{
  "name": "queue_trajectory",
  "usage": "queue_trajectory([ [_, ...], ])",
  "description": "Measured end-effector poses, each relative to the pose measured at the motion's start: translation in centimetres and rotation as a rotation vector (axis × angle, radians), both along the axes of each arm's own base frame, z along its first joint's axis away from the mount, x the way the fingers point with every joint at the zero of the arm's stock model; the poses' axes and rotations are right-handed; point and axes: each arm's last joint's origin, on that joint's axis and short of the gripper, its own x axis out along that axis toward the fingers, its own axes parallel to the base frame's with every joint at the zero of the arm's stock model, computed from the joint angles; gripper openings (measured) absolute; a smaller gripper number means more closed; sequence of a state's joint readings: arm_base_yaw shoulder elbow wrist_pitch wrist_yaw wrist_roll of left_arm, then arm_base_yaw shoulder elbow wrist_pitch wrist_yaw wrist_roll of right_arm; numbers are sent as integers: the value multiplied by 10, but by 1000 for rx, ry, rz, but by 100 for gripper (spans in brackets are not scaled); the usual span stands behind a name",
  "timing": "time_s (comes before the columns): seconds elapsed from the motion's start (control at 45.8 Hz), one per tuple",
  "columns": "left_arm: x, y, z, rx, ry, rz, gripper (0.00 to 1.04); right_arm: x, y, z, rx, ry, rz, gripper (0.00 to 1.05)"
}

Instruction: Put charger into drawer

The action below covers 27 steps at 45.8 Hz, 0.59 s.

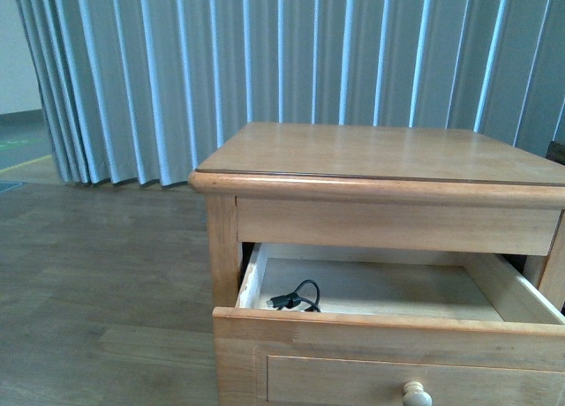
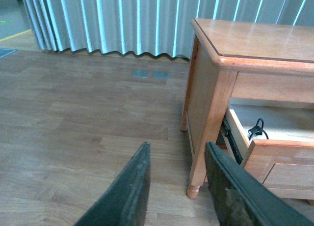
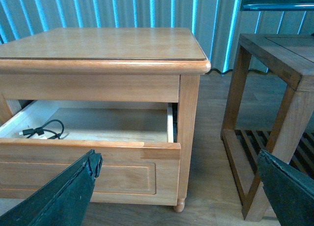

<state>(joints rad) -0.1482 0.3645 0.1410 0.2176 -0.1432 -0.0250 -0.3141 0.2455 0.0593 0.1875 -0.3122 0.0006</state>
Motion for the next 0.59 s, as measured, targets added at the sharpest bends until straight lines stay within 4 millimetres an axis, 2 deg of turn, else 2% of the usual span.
queue_trajectory([
  [0.153, -5, 12, -10, 9, -5, -1, 4, 0, 0, 0, 0, 0, 0, 96],
  [0.59, -13, 14, -24, 16, -8, 5, 4, 0, 0, 0, 0, 0, 1, 96],
])
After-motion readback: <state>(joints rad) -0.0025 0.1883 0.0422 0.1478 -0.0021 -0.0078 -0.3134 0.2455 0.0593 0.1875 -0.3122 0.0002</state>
